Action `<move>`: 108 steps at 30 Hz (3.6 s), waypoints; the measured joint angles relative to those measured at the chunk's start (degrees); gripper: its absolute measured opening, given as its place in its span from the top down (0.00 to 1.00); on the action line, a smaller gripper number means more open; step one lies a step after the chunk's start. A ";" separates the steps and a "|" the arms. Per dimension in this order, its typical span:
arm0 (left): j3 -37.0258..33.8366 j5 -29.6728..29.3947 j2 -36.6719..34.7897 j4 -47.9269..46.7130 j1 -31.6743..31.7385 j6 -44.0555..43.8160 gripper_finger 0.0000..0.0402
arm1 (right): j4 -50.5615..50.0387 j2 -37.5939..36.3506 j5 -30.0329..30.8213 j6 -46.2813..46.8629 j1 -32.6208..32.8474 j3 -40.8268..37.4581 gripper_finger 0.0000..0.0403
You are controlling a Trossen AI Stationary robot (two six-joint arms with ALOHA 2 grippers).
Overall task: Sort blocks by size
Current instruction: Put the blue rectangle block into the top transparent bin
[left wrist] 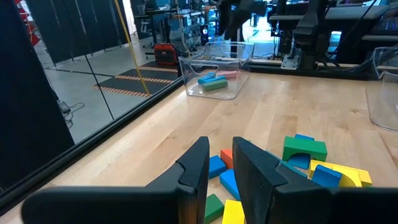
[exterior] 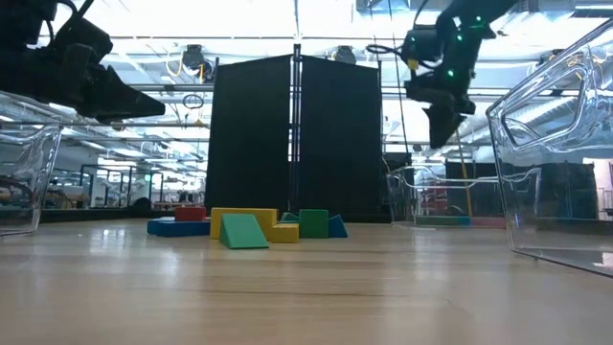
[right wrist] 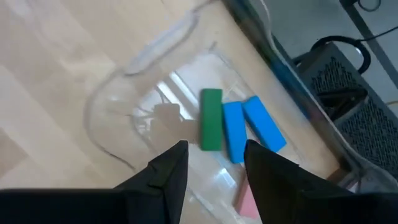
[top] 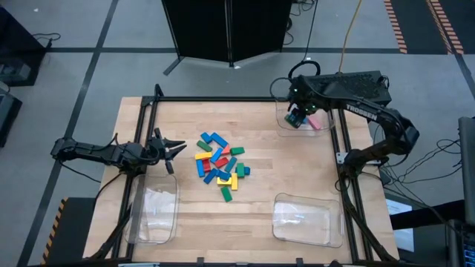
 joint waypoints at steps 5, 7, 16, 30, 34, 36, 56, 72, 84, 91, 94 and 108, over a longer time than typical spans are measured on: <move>0.00 0.00 -0.02 0.00 -0.02 -0.02 0.81 | -1.86 4.77 -0.03 4.33 3.60 4.44 0.63; 0.00 0.00 -0.01 0.00 0.00 -0.02 0.81 | -2.07 7.45 -0.21 5.82 5.07 6.43 0.63; 0.00 0.00 -0.02 0.00 0.00 0.02 0.81 | -2.22 22.36 -0.86 7.60 11.49 21.13 0.63; 0.00 0.00 0.00 -0.22 0.00 0.02 0.81 | -3.57 46.16 -10.80 7.58 15.45 51.18 0.63; 0.00 0.01 0.00 -0.25 -0.02 0.02 0.81 | -5.66 52.57 -12.62 7.58 15.57 60.03 0.63; 0.00 0.02 -0.02 -0.31 -0.01 0.02 0.81 | -6.48 55.14 -12.64 7.58 15.57 63.35 0.63; 1.25 1.64 9.90 -0.74 3.76 -5.96 0.71 | -16.48 55.42 -4.78 3.24 19.68 66.06 0.68; 19.13 20.30 39.56 0.13 20.21 7.69 0.30 | -25.24 44.60 -4.47 -0.41 19.29 66.09 0.70; 28.49 37.53 59.56 -1.02 34.80 21.12 0.31 | -30.01 39.41 -4.42 -1.34 18.02 66.04 0.70; 36.15 39.58 69.04 -6.75 37.54 29.22 0.31 | -28.78 34.16 -4.53 -3.18 17.32 58.57 0.70; 39.11 40.17 72.86 -9.91 38.60 33.88 0.31 | -24.90 29.55 -4.76 -3.22 16.59 50.58 0.70; 44.85 44.65 83.46 -10.82 38.91 45.59 0.31 | -1.11 4.74 -9.62 0.00 14.01 6.92 0.70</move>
